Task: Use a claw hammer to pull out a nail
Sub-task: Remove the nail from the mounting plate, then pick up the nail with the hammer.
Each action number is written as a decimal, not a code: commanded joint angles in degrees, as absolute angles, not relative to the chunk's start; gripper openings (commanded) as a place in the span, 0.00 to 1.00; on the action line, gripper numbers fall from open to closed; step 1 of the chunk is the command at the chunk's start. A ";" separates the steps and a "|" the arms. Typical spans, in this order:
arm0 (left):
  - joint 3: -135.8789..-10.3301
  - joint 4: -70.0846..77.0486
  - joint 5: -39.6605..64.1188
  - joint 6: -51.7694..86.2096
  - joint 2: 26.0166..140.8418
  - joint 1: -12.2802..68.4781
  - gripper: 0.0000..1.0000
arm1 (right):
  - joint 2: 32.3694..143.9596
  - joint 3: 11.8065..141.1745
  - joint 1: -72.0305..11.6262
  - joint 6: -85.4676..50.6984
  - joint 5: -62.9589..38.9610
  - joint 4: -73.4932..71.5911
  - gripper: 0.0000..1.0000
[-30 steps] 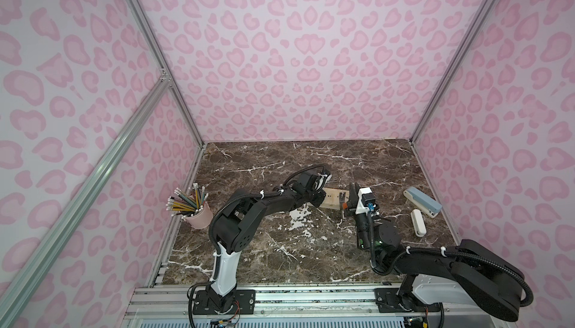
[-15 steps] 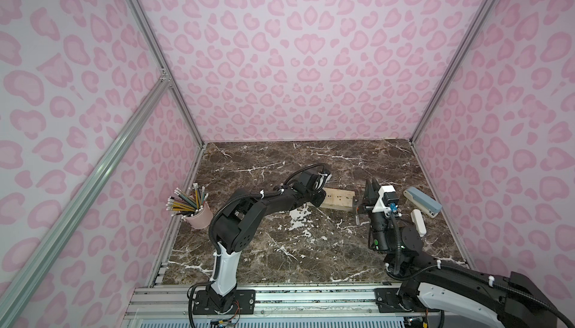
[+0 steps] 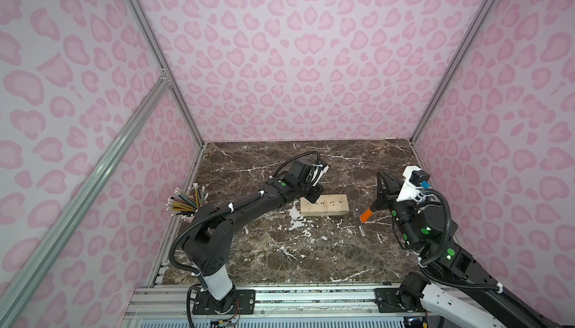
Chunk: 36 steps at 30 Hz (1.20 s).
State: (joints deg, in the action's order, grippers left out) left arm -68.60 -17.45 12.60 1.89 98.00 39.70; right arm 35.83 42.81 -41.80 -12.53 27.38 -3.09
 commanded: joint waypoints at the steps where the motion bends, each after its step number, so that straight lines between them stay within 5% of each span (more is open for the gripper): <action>1: -66.34 -11.93 16.61 1.46 94.49 39.90 0.31 | 36.99 47.11 -40.87 -19.08 22.98 2.41 0.00; 14: -43.53 2.44 22.24 -5.67 72.65 41.17 0.32 | 49.08 61.50 -26.31 -28.28 -0.30 11.64 0.00; 25: -43.24 -3.00 16.49 -18.61 73.10 47.86 0.32 | 53.20 67.59 -19.25 -31.66 -13.72 15.19 0.00; 36: -45.10 -2.27 15.59 -22.10 75.21 49.91 0.33 | 54.24 69.89 -19.01 -33.40 -15.65 15.76 0.00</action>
State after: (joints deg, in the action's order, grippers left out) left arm -44.16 -3.70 15.25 -20.34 74.94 49.47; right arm 54.50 68.58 -19.25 -31.16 -14.55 19.53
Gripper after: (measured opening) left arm 0.328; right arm 0.203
